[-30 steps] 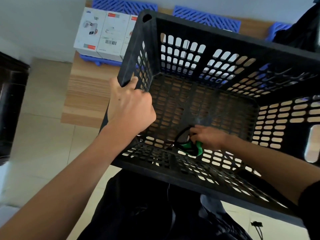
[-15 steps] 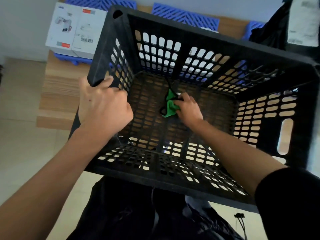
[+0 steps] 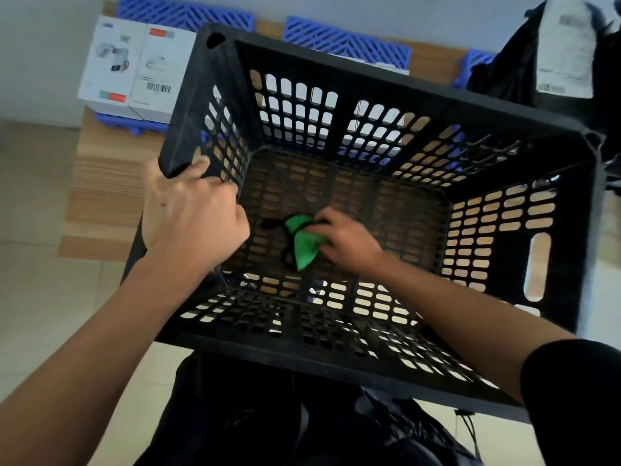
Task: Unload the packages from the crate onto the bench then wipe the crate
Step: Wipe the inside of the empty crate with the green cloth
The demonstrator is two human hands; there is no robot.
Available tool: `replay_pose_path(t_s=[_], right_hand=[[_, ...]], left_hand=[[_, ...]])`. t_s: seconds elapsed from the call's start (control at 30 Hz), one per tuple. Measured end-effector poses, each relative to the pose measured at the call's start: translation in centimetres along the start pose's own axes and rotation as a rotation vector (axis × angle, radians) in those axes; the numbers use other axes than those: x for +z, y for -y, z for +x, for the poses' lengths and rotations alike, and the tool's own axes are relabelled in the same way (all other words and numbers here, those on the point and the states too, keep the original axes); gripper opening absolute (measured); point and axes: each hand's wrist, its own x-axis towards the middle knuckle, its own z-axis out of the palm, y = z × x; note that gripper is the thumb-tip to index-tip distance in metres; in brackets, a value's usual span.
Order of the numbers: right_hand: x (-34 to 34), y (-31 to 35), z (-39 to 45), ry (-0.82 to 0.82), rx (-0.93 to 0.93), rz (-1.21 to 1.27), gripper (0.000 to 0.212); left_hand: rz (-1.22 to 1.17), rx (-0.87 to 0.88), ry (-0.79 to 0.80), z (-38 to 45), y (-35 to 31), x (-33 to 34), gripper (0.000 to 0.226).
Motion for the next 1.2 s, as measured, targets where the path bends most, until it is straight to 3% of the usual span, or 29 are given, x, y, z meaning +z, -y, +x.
replay_pose_path(t_s=[0.07, 0.13, 0.2, 0.37, 0.43, 0.57, 0.7, 0.8, 1.0, 1.1, 1.2], right_hand=[[-2.4, -2.5, 1.1, -0.205, 0.153, -0.014, 0.05], [-4.1, -5.1, 2.4, -0.292, 0.307, -0.083, 0.05], [-4.3, -6.7, 3.1, -0.265, 0.391, -0.154, 0.043], [-2.2, -6.2, 0.5, -0.119, 0.381, -0.09, 0.041], [-1.0, -5.3, -1.6, 0.004, 0.296, -0.098, 0.04], [2.7, -1.5, -5.8, 0.366, -0.057, -0.158, 0.036], [2.4, -1.1, -5.2, 0.45, -0.142, -0.162, 0.037], [0.2, -2.4, -4.7, 0.225, -0.105, -0.097, 0.039], [-3.9, -7.4, -4.4, -0.39, 0.276, 0.007, 0.039], [-4.2, -9.7, -5.1, -0.505, 0.413, 0.023, 0.039], [-3.8, -11.2, -5.9, -0.426, 0.52, -0.011, 0.044]], left_hand=[[0.006, -0.008, 0.011, 0.0, -0.1, -0.1, 0.036], [0.004, -0.011, 0.013, 0.0, -0.1, -0.3, 0.036], [0.012, -0.007, 0.005, 0.0, 0.0, -0.3, 0.035], [0.006, -0.013, -0.015, -0.2, -0.1, 0.2, 0.035], [-0.002, -0.009, -0.037, -0.2, 0.0, 0.3, 0.039], [-0.047, -0.01, -0.072, -0.1, 0.0, 0.0, 0.05], [-0.078, 0.006, -0.067, -0.1, 0.1, 0.1, 0.048], [-0.111, 0.029, -0.097, -0.1, 0.2, 0.5, 0.041], [-0.218, 0.095, -0.166, -0.3, -0.4, 0.5, 0.027], [-0.301, 0.158, -0.174, 0.0, -2.6, -0.5, 0.027], [-0.422, 0.303, -0.158, 1.3, -6.2, -1.8, 0.037]])
